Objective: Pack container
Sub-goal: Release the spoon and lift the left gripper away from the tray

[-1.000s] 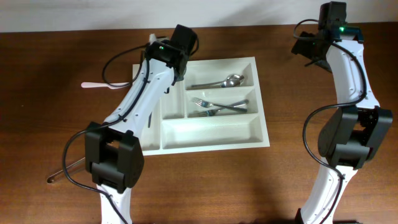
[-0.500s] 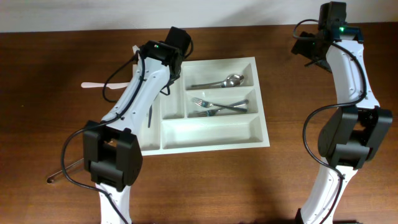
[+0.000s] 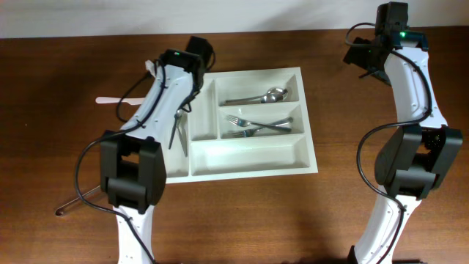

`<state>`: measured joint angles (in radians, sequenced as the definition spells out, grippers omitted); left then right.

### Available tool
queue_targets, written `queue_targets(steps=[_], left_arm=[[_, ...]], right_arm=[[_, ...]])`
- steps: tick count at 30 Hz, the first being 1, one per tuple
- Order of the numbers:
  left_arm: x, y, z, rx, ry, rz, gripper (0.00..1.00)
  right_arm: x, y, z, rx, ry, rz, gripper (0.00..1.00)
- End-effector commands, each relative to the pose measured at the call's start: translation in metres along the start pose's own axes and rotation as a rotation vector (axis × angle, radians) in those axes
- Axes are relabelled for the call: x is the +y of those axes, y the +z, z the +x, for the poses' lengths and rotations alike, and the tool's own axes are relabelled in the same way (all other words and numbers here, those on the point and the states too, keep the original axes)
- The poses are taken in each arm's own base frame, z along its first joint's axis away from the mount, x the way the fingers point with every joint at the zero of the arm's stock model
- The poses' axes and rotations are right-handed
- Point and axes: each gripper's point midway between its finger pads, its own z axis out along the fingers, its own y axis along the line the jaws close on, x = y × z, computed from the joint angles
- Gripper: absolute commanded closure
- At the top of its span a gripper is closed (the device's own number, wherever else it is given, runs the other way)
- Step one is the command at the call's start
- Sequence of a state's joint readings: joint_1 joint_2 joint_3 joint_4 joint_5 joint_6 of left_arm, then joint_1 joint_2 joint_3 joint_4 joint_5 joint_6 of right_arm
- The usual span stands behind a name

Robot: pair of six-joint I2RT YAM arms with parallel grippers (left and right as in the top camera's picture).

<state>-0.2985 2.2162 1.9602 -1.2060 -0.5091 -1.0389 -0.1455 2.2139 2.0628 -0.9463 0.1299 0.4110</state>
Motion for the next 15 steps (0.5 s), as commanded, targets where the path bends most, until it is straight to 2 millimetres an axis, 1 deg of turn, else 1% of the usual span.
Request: queue_targets(steps=[1, 4, 6, 8, 13, 15], left_arm=[[0.017, 0.001, -0.034, -0.104, 0.024, -0.061, 0.71], [0.03, 0.001, -0.062, -0.138, 0.081, -0.084, 0.7], [0.035, 0.005, -0.081, -0.147, 0.141, -0.074, 0.71], [0.035, 0.012, -0.097, -0.152, 0.234, -0.043, 0.71], [0.024, 0.03, -0.12, -0.128, 0.495, 0.124, 0.7], [0.024, 0.036, -0.129, -0.124, 0.545, 0.187, 0.66]], right_arm=[[0.0, 0.004, -0.002, 0.0, 0.003, 0.002, 0.01], [0.001, 0.004, -0.002, 0.0, 0.002, 0.002, 0.01], [0.001, 0.004, -0.002, 0.0, 0.002, 0.002, 0.01], [0.001, 0.004, -0.002, 0.0, 0.002, 0.002, 0.01], [0.001, 0.004, -0.002, 0.0, 0.002, 0.002, 0.01], [0.001, 0.004, -0.002, 0.0, 0.002, 0.002, 0.01]])
